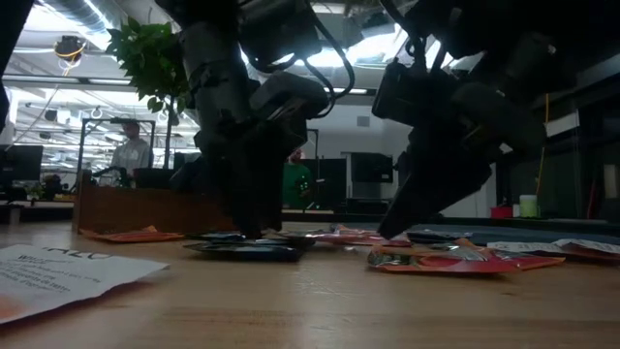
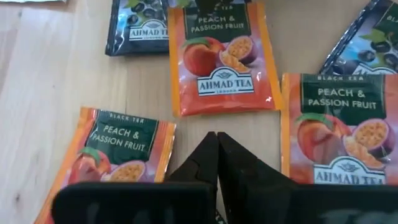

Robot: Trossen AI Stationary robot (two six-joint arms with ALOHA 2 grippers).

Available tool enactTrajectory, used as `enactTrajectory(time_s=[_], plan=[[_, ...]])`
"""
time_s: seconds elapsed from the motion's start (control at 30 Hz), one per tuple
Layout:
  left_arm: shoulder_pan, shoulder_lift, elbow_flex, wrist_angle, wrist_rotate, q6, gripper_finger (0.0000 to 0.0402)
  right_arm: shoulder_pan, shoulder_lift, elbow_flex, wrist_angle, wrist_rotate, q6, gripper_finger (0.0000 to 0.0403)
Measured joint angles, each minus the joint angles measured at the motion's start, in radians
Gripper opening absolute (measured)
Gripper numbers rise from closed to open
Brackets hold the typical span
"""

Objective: Pick & Place Tea
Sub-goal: Put the orange tea bag into the right section of the wooden organizer

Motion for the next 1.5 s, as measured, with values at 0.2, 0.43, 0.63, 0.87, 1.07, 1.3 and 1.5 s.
enactTrajectory(time_s=[0.2,0.43,0.63,0.87,1.07,1.3,1.5], plan=[[0.0,0.0,0.0,0.056,0.008,0.005,0.0121,-0.008,0.081,0.021,0.075,-0.017,0.0,0.0011],[0.0,0.0,0.0,0.055,0.03,0.001,0.0121,-0.018,0.123,0.084,0.07,-0.026,-0.028,0.0011],[0.0,0.0,0.0,0.049,0.056,0.0,0.0111,-0.018,0.121,0.095,0.062,-0.028,-0.037,0.0012],[-0.002,0.0,0.0,0.033,0.053,0.016,0.0041,-0.018,0.121,0.096,0.055,-0.027,-0.031,0.0012],[-0.003,0.0,0.0,0.033,0.041,0.037,0.0004,-0.018,0.121,0.096,0.053,-0.027,-0.031,0.0012],[-0.004,-0.019,0.0,0.032,0.033,0.088,0.0002,-0.019,0.104,0.099,-0.01,-0.056,-0.026,0.0012],[-0.004,-0.078,0.0,-0.01,0.009,0.15,0.0002,-0.004,-0.006,0.093,-0.23,-0.056,-0.027,0.0012]])
